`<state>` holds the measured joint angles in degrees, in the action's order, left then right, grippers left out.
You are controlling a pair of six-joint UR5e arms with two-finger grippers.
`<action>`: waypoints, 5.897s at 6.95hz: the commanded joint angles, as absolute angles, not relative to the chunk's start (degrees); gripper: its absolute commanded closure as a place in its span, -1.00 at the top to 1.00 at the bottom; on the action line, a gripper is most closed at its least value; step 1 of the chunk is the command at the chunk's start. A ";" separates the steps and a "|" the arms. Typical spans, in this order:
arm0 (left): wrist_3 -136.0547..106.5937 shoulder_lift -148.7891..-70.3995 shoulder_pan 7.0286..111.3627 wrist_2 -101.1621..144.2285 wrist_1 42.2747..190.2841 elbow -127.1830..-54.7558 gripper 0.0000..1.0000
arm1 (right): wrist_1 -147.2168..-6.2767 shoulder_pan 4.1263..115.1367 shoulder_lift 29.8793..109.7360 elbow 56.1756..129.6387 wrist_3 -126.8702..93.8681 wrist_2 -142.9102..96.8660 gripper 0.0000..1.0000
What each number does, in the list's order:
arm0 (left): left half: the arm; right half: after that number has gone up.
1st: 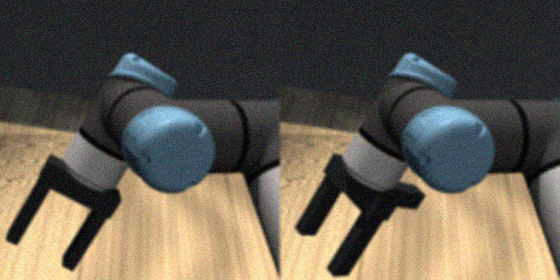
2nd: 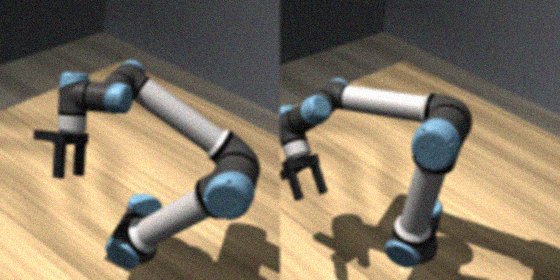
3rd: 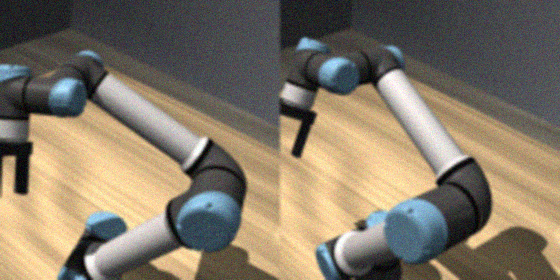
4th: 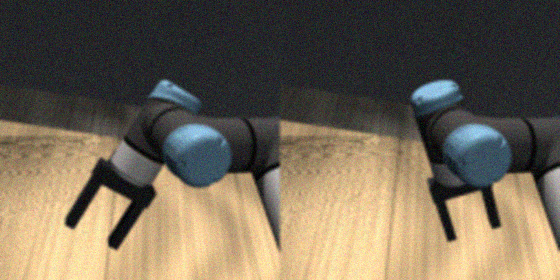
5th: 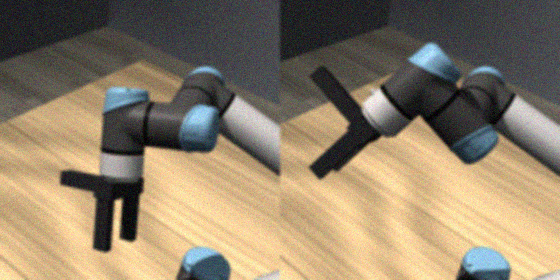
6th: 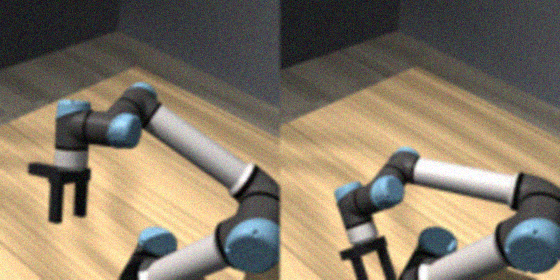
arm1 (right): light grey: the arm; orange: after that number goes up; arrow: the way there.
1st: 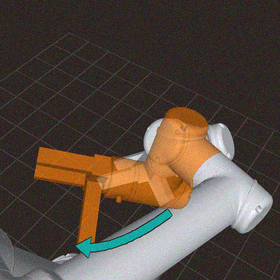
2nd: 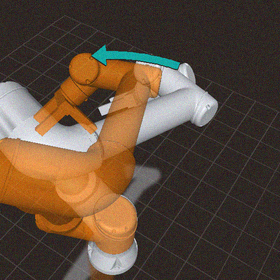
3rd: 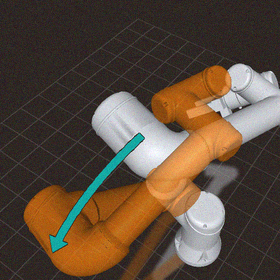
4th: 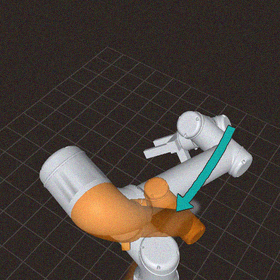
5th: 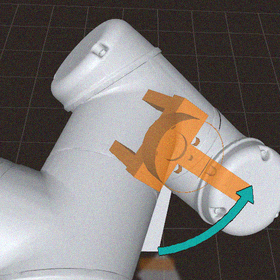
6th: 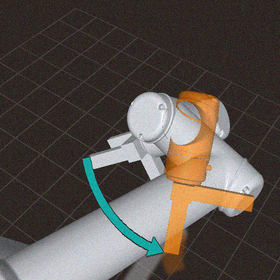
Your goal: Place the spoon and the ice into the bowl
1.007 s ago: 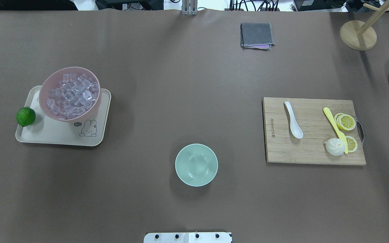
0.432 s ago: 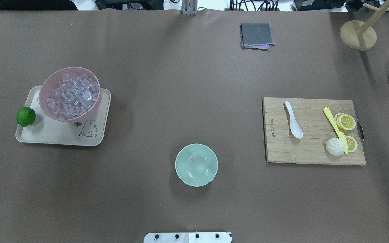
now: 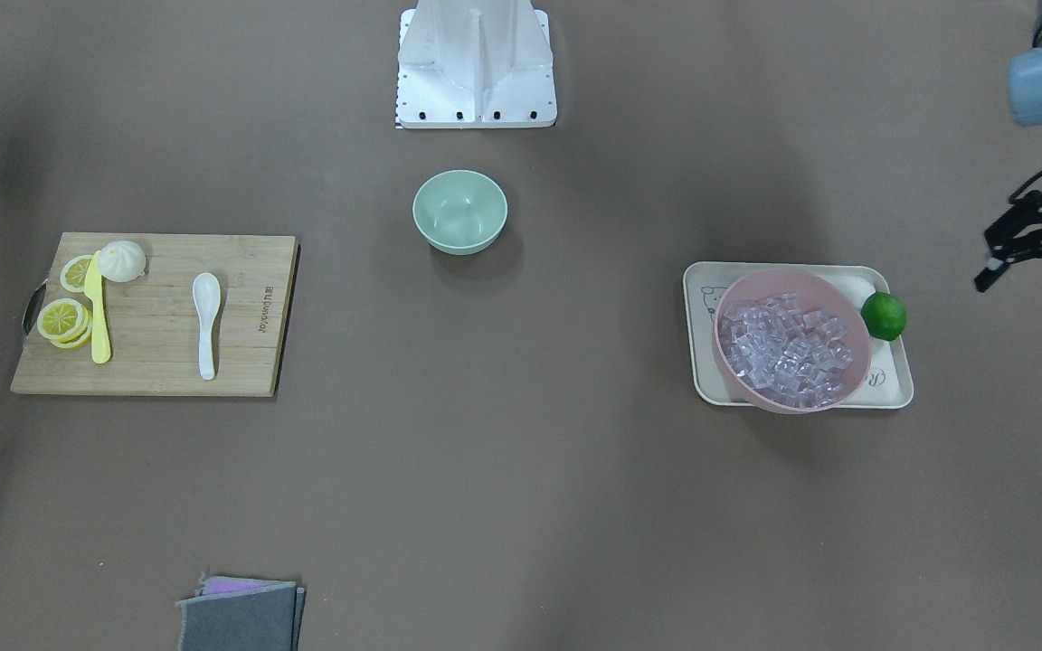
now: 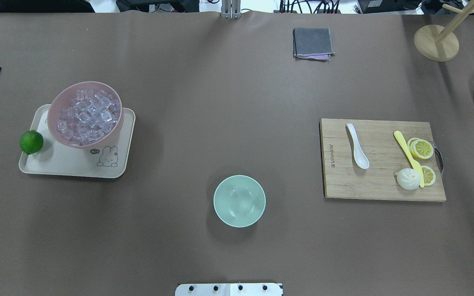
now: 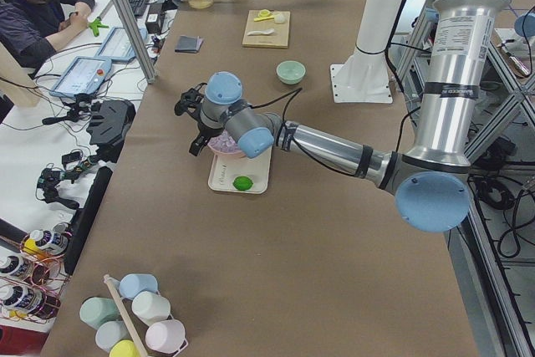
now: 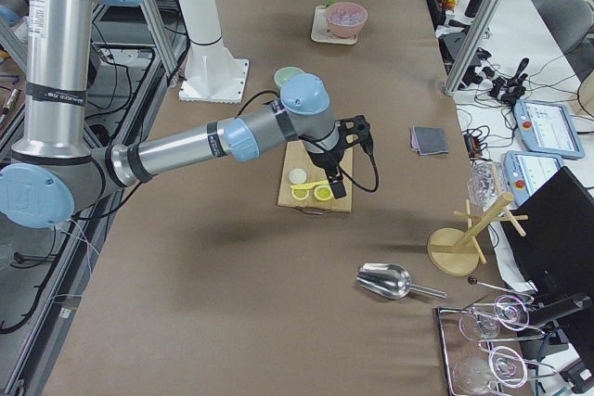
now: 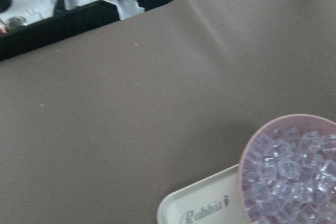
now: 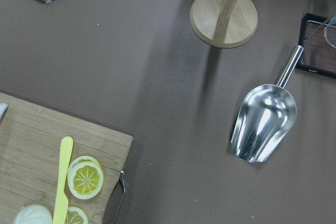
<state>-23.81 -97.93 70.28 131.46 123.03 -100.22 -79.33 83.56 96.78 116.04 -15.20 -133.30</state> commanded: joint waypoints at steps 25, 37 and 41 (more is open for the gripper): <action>-30.31 -105.99 47.29 113.20 123.92 -97.89 -1.00 | -72.07 62.14 93.96 119.36 -45.18 -118.92 1.00; -70.05 -119.53 15.84 89.94 135.44 -96.51 -0.66 | -71.98 61.70 93.60 119.71 -45.18 -118.83 1.00; -69.61 -119.62 14.33 87.71 139.66 -96.76 0.78 | -72.07 61.52 93.34 119.79 -45.18 -118.92 1.00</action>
